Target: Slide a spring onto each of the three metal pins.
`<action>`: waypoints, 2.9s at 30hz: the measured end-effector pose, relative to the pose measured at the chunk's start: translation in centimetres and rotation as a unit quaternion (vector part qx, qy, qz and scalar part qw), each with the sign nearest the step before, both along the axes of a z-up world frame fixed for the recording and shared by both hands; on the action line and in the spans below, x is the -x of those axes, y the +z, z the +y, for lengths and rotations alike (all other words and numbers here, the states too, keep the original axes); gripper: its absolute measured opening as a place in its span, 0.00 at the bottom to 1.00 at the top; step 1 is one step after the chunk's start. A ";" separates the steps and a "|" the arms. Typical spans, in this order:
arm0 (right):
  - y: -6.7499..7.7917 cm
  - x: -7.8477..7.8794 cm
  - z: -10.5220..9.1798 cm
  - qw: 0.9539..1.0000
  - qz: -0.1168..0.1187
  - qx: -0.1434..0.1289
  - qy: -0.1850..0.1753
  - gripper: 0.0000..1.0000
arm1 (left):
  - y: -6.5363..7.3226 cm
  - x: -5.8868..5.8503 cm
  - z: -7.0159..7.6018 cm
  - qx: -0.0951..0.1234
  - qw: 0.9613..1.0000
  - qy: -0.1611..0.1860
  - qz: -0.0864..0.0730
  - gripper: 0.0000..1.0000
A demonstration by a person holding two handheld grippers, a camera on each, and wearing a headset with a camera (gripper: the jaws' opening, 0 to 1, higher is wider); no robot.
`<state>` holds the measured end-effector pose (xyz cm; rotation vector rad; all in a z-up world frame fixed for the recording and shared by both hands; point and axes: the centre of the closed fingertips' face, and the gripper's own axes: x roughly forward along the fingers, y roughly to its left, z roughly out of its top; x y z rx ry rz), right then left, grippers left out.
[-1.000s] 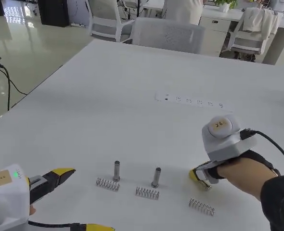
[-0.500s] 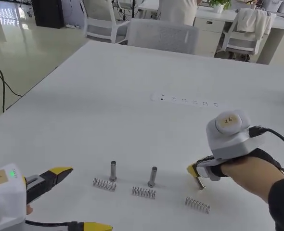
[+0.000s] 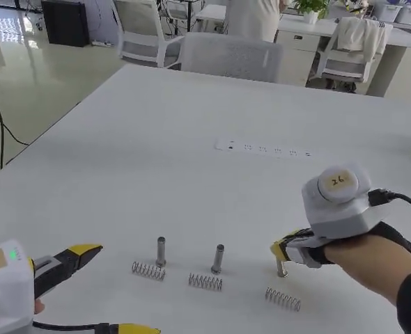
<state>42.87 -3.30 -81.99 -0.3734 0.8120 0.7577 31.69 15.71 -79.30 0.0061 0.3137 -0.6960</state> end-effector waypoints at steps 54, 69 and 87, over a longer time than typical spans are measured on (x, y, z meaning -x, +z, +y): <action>1.9 0.8 -0.8 0.999 -0.035 -0.028 0.008 0.15 | 0.2 0.2 -0.7 0.000 1.000 -0.005 -0.001 0.93; 3.0 2.4 -2.5 0.998 -0.051 -0.043 0.007 0.24 | 0.3 0.2 -0.7 -0.001 1.000 -0.006 -0.001 0.92; -0.4 6.6 -3.7 0.999 0.006 -0.030 0.039 0.26 | 0.2 0.2 -0.8 -0.003 1.000 -0.008 0.002 0.91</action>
